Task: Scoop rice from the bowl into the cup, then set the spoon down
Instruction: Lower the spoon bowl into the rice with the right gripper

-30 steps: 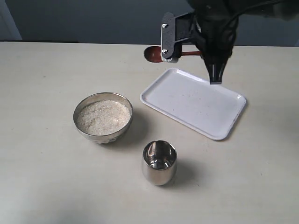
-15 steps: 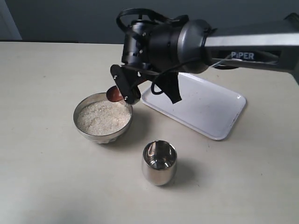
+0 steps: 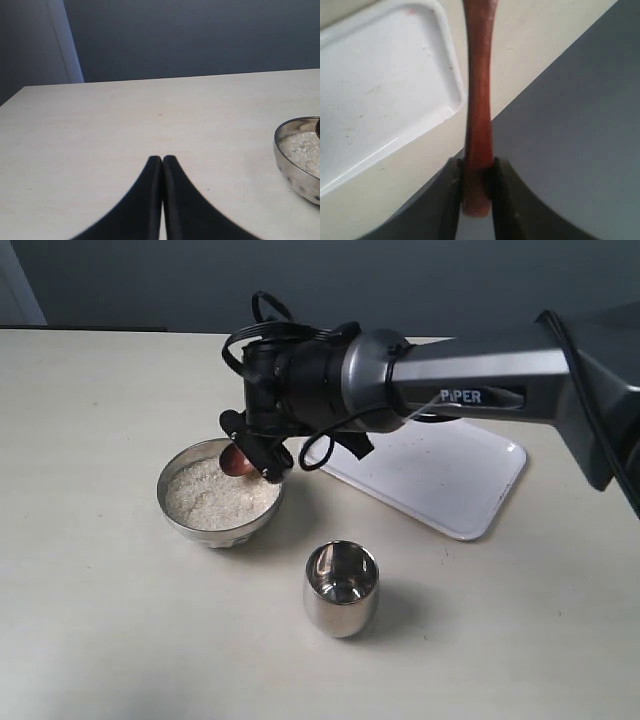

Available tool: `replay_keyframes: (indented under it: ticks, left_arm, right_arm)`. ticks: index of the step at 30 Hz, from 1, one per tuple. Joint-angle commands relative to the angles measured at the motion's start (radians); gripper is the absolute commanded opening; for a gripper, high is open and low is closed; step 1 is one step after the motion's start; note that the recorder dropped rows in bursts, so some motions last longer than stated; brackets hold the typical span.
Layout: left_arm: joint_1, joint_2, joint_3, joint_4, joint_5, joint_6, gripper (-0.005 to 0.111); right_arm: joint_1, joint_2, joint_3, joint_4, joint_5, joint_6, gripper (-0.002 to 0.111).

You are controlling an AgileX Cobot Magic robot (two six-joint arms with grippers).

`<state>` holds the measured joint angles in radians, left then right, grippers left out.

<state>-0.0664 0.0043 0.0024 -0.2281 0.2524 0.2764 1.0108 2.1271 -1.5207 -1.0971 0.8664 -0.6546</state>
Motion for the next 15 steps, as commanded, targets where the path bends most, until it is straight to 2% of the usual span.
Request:
replay_keyframes:
  ticks: [1,15]
  left_arm:
    - [0.004,-0.004,-0.002,0.004,-0.012,-0.005,0.001]
    - [0.004,-0.004,-0.002,0.004,-0.012,-0.005,0.001]
  right_arm:
    - [0.025,0.02,-0.002,-0.029,-0.022,0.005,0.0]
    - [0.071,0.044,-0.002,-0.014,-0.032,0.005,0.0]
